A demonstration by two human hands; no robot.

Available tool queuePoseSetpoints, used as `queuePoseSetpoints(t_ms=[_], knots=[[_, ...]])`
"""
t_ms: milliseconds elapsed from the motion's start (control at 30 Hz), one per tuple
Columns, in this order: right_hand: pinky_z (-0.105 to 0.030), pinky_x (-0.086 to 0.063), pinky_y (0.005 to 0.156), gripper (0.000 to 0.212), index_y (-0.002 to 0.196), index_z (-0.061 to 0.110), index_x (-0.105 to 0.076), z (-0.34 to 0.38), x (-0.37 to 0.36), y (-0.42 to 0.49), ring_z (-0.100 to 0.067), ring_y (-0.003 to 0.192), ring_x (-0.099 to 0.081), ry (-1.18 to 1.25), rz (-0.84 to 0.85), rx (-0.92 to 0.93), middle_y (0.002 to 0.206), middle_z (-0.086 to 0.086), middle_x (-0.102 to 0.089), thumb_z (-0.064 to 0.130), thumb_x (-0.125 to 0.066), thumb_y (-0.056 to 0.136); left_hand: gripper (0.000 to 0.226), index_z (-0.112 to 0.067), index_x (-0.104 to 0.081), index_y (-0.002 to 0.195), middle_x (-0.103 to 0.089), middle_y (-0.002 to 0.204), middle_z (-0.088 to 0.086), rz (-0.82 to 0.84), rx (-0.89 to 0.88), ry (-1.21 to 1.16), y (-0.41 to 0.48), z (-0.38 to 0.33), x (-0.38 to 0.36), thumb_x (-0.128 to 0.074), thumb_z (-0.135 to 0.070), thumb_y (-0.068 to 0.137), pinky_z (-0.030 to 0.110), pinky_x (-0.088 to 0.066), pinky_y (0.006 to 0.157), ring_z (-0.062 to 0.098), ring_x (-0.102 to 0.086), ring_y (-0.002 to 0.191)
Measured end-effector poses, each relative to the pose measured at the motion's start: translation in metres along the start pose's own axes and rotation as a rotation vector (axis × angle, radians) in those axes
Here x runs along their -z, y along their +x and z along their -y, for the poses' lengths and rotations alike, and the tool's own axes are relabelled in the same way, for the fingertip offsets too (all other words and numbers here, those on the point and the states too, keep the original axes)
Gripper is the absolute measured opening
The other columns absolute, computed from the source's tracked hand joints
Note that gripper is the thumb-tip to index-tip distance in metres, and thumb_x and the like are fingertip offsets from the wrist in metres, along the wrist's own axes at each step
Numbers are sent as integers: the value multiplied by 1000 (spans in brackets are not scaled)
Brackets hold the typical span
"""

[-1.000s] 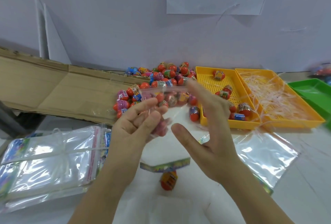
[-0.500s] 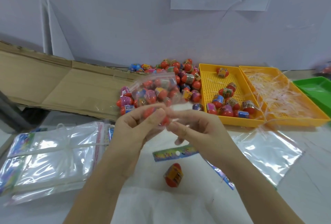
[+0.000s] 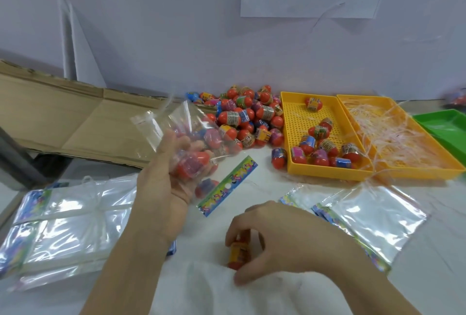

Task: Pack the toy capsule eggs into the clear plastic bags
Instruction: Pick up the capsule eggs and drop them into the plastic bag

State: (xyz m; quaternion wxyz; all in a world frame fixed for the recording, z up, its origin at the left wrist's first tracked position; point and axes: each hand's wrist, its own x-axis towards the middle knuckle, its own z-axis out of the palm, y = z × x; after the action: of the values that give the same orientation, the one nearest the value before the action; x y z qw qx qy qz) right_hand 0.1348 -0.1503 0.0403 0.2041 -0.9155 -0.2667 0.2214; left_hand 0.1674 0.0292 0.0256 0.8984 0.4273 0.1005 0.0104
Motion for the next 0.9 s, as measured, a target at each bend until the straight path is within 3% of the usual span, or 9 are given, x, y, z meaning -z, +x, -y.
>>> queuePoseSetpoints(t_ms=[100, 200, 300, 467, 533, 600, 700, 800, 900], knots=[[-17, -49, 65, 39, 108, 45, -65, -6, 14, -6, -3, 77, -59, 371, -65, 108, 95, 21, -61, 44, -79, 72, 34, -17, -77, 89, -75, 91, 5, 63, -2, 109, -1, 2, -1, -78, -34, 60, 29, -59, 60, 19, -70, 79], [-39, -54, 61, 37, 106, 41, -69, -11, 24, -10, -19, 68, -62, 650, -175, 195, 89, 11, -65, 41, -79, 70, 61, -14, -73, 109, -76, 102, 6, 39, 12, 183, -5, 8, -2, -81, -30, 51, 36, -56, 75, 23, -70, 91], [-37, -55, 55, 35, 101, 41, -64, -20, 28, -9, -21, 56, -62, 781, -130, 136, 79, 6, -68, 44, -78, 69, 40, -16, -76, 100, -76, 98, 8, -4, -28, 209, -7, 13, -3, -77, -25, 61, 37, -57, 72, 24, -71, 85], [-32, -56, 58, 31, 102, 49, -63, -31, 23, -3, -15, 65, -63, 585, -185, 46, 93, 14, -62, 40, -78, 76, 13, -26, -80, 75, -77, 82, -1, -42, -150, 218, -3, 13, 1, -71, -21, 69, 24, -57, 53, 12, -73, 73], [-21, -53, 63, 41, 106, 53, -61, -35, 22, -4, -8, 78, -64, 474, -193, 46, 102, 19, -60, 37, -78, 73, 13, -26, -80, 76, -77, 82, -2, -60, -178, 189, -2, 13, 1, -71, -20, 69, 22, -55, 53, 9, -73, 71], [-19, -51, 71, 47, 110, 57, -56, -40, 22, -6, -2, 90, -61, 378, -219, 18, 108, 25, -58, 53, -71, 66, 22, -24, -80, 87, -78, 89, -1, -59, -182, 164, -2, 13, 0, -72, -24, 66, 24, -57, 57, 10, -74, 77], [-16, -45, 69, 36, 102, 47, -59, -42, 22, -2, -1, 86, -60, 435, -463, 22, 99, 20, -62, 62, -66, 71, 46, -19, -71, 112, -77, 99, 0, -33, -170, 157, -3, 12, -2, -74, -27, 66, 35, -60, 73, 16, -73, 86], [-18, -47, 65, 18, 96, 43, -52, -37, 18, 6, -5, 74, -58, 580, -876, 106, 87, 19, -60, 45, -66, 85, 48, -24, -70, 113, -77, 98, -1, -17, -197, 224, -4, 15, -3, -75, -27, 66, 35, -59, 71, 15, -73, 84], [-35, -52, 82, 40, 117, 51, -49, -29, 14, 7, -14, 97, -62, 732, -1025, 324, 110, 15, -63, 32, -66, 86, 49, -30, -69, 115, -76, 102, -11, 27, -288, 407, -7, 19, -4, -81, -24, 67, 29, -60, 71, 9, -72, 91]])
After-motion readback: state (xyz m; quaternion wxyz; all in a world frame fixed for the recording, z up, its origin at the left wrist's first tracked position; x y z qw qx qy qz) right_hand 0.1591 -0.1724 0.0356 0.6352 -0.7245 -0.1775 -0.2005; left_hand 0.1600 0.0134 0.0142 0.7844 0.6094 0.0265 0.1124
